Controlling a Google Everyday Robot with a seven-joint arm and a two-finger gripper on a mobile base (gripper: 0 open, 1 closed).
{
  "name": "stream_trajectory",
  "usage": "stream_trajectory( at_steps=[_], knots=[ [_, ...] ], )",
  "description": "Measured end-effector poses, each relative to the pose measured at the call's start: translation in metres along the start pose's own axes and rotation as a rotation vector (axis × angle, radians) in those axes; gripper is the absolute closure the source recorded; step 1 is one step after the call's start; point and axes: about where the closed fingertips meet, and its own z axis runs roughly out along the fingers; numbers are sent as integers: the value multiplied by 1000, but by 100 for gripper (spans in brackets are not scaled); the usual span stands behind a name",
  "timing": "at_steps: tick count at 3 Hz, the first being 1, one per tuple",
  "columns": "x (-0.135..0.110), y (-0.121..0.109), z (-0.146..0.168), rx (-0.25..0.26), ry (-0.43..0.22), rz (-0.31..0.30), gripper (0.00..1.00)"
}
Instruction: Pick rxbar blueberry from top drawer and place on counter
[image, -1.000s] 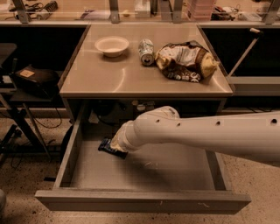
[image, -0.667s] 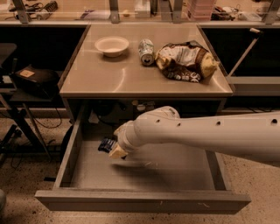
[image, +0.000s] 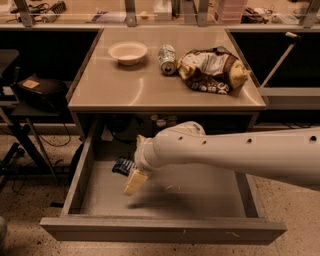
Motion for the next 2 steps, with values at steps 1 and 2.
stream_trajectory(
  at_steps=[1,2],
  knots=[
    [3,-3,10,-27,-38,32,0],
    [3,-7,32,-76,-82,70,0]
  ],
)
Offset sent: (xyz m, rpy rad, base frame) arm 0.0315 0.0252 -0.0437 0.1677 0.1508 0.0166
